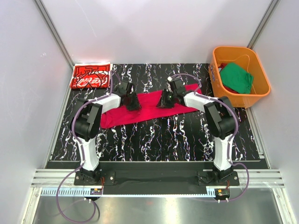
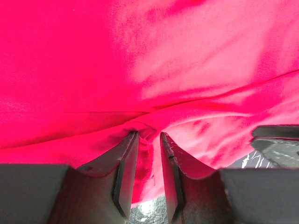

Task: Fold and stack the t-shirts
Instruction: Fold the tshirt

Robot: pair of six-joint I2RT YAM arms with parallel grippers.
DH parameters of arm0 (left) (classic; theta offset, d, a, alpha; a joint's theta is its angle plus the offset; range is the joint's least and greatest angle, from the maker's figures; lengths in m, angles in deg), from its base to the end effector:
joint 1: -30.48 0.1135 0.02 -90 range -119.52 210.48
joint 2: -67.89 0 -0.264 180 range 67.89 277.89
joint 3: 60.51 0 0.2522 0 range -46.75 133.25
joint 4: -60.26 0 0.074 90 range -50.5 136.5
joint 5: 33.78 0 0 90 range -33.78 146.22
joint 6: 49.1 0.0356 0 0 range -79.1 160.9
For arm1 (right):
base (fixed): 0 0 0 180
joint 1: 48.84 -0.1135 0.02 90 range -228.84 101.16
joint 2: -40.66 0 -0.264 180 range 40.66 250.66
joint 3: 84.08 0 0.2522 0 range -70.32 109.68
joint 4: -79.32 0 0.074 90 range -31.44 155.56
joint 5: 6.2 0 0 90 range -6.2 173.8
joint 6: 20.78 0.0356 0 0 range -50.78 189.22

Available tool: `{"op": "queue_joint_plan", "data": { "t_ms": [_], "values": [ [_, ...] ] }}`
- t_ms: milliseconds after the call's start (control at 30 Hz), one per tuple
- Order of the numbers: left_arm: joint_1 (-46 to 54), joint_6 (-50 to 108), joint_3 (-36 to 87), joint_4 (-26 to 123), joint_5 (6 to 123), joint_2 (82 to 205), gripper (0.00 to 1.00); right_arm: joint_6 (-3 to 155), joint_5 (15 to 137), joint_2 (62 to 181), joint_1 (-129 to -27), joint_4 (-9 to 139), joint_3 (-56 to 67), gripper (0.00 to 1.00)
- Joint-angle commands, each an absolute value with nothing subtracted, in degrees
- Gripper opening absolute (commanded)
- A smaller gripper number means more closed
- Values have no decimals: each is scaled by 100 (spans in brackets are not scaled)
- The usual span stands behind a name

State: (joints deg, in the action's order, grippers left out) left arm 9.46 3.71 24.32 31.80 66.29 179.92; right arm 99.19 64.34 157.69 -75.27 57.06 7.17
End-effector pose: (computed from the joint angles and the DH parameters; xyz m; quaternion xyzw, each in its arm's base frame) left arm 0.3757 -0.1510 0.1529 -0.1082 0.9459 -0.2163 0.2161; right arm 0.3878 0.2060 0.1590 -0.0321 0.9217 0.3058 0.2364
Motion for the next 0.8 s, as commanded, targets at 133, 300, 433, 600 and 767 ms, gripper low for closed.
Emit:
{"op": "queue_joint_plan", "data": {
  "t_ms": [133, 300, 433, 600, 767],
  "values": [
    [859, 390, 2198, 3112, 6642, 17898, 32, 10015, 6798, 15552, -7512, 6502, 17, 24],
    [850, 425, 2189, 3068, 6607, 17872, 32, 9998, 7079, 15720, -7503, 7012, -159, 23],
    [842, 442, 2154, 3051, 6563, 17881, 32, 9858, 7342, 15746, -7503, 7136, -54, 23],
    [842, 451, 2075, 3051, 6536, 17898, 32, 9655, 7466, 15869, -7503, 6794, 473, 23],
    [833, 477, 2031, 3059, 6519, 17898, 32, 9646, 7457, 15861, -7503, 6582, 728, 24]
  ]
}}
